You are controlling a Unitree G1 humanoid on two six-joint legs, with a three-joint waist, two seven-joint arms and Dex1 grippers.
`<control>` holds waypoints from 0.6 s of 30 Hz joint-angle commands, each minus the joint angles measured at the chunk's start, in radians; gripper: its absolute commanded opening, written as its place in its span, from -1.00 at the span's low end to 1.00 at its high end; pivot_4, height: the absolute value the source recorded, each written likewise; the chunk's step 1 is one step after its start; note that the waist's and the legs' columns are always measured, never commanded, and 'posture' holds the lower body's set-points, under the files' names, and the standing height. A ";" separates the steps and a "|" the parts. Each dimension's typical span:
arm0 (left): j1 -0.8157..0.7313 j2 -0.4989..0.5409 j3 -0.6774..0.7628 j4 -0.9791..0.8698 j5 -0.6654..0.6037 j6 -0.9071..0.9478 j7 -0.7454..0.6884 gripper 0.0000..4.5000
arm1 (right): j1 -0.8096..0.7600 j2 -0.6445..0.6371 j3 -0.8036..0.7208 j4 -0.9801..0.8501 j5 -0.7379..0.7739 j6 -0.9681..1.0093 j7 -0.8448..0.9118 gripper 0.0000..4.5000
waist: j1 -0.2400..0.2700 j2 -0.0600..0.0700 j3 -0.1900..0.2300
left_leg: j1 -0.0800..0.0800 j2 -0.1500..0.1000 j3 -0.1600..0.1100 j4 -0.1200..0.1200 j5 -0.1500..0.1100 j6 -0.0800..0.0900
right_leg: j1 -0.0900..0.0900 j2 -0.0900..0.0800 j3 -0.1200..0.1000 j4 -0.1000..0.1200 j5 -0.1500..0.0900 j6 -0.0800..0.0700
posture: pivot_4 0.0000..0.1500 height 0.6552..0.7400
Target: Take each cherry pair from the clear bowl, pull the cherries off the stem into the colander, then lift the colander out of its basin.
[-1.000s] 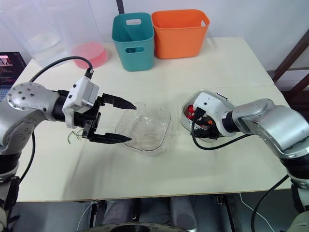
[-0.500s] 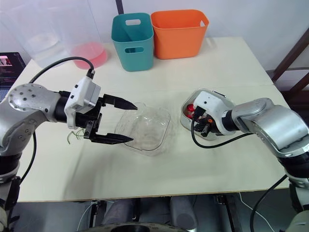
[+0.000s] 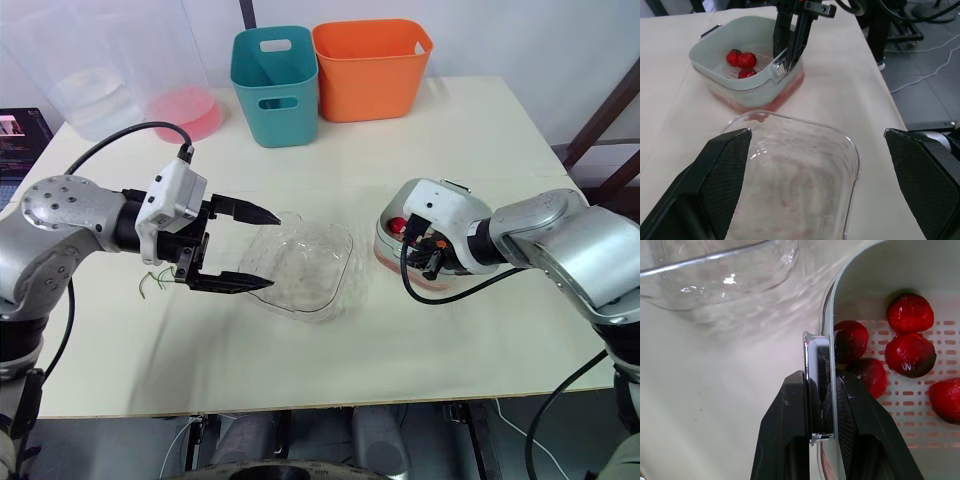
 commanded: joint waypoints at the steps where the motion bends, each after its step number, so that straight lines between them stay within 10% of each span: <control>1: -0.001 0.002 0.003 0.013 0.012 -0.027 -0.011 1.00 | -0.061 -0.033 -0.062 -0.040 0.007 -0.008 0.012 -0.91 | 0.000 0.000 0.000 | 0.000 0.000 0.000 0.000 0.000 0.000 | 0.000 0.000 0.000 0.000 0.000 0.000 | 1.00 1.00; 18: -0.003 0.001 -0.001 0.120 0.085 -0.108 -0.040 1.00 | -0.186 -0.135 -0.065 0.031 -0.015 -0.103 0.127 -0.91 | 0.001 0.000 0.000 | 0.000 0.000 0.000 0.000 0.000 0.000 | 0.000 -0.001 0.000 0.000 0.000 0.000 | 1.00 1.00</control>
